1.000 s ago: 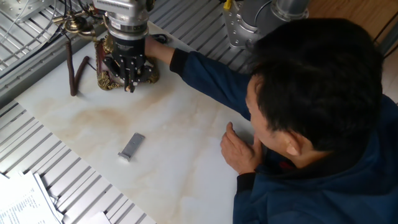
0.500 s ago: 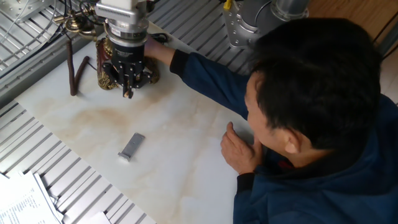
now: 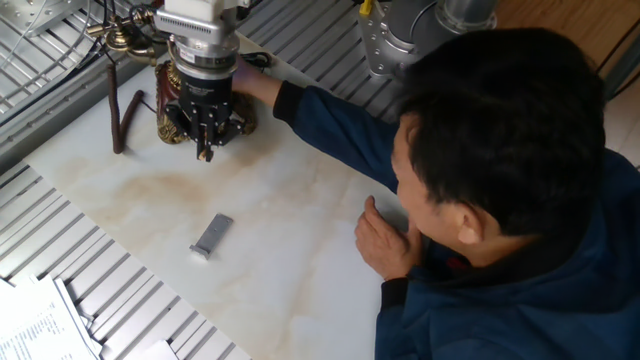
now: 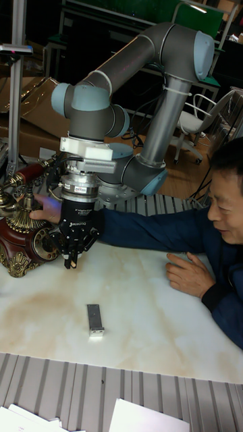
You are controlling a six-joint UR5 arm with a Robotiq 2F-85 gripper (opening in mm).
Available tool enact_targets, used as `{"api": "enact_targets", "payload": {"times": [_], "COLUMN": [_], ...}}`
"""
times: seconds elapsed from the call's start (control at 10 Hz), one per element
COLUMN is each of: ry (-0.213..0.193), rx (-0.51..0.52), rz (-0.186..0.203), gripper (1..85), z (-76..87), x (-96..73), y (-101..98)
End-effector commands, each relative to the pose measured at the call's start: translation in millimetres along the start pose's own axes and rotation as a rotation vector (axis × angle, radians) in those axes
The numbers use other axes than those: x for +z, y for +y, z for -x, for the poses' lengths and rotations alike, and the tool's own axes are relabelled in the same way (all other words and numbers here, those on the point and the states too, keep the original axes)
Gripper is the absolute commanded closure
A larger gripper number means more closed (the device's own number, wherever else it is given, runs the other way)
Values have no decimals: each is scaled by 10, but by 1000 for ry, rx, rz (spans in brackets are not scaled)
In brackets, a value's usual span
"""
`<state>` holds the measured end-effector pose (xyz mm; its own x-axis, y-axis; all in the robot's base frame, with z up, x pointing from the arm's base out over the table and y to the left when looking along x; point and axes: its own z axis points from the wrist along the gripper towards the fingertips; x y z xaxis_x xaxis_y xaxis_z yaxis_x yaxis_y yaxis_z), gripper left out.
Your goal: Dial a number on an old rotary phone
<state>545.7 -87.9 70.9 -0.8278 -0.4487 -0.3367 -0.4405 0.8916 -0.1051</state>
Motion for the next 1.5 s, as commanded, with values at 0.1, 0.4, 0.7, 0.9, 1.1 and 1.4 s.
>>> {"api": "enact_targets", "payload": {"times": [0.1, 0.4, 0.7, 0.9, 1.1, 1.4], "ry": [47, 130, 215, 213, 241, 312], "rx": [6, 39, 3, -3, 43, 139], "rz": [9, 10, -42, -61, -97, -23], "gripper": [837, 837, 837, 837, 837, 837], "z": [42, 82, -113, -134, -121, -270], "x": [-119, -401, -461, -343, -294, -333], "y": [-81, -212, -611, -835, -859, -635]}}
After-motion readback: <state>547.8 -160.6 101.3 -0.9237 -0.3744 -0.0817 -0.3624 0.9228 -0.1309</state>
